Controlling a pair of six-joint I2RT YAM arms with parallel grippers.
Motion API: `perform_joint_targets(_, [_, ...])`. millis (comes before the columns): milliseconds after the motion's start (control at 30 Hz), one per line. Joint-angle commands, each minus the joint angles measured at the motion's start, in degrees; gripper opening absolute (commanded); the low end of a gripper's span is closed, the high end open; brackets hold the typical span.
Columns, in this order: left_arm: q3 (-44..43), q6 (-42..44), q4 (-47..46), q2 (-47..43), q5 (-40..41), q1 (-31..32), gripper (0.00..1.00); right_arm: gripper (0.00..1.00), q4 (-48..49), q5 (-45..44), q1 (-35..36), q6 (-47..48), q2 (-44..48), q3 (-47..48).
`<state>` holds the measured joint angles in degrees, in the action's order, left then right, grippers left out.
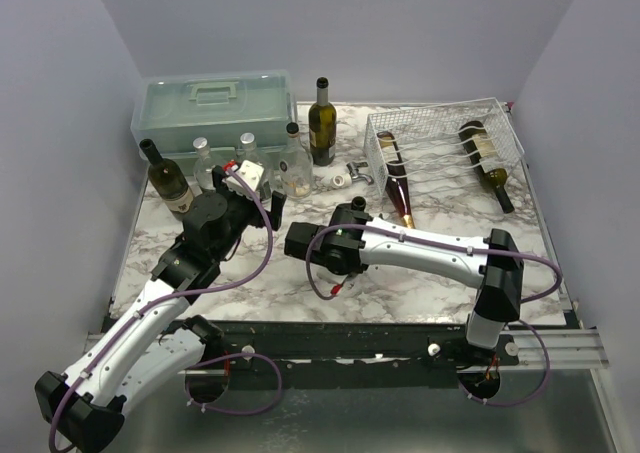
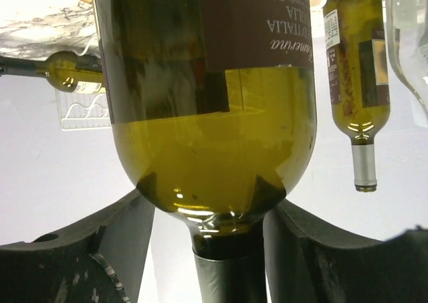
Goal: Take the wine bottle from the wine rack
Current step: Place the wine bottle at the center of the board.
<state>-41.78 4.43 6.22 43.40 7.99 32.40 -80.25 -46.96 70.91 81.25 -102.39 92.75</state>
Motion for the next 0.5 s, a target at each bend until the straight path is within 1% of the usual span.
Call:
perform_joint_targets(0, [-1.11,0.78,0.11,-0.78,-0.96,-0.5,0.99,0.64,-1.05,-3.07,1.59,0.66,-0.56,1.85])
perform_joint_targets(33, [-1.11,0.69,0.11,-0.77,-1.04,-0.5,0.99,0.66,-1.08,-3.2,1.85,0.57,-0.53,1.94])
perform_joint_targets(433, [-1.11,0.58,0.07,-0.43,-1.31,-0.67,0.99,0.66,-1.06,-4.53,4.5,-1.28,0.71,2.38])
perform_joint_targets(467, [-1.12,0.58,0.02,-0.42,-1.31,-0.7,0.99,0.69,-1.05,-4.86,4.8,-1.64,0.84,2.41])
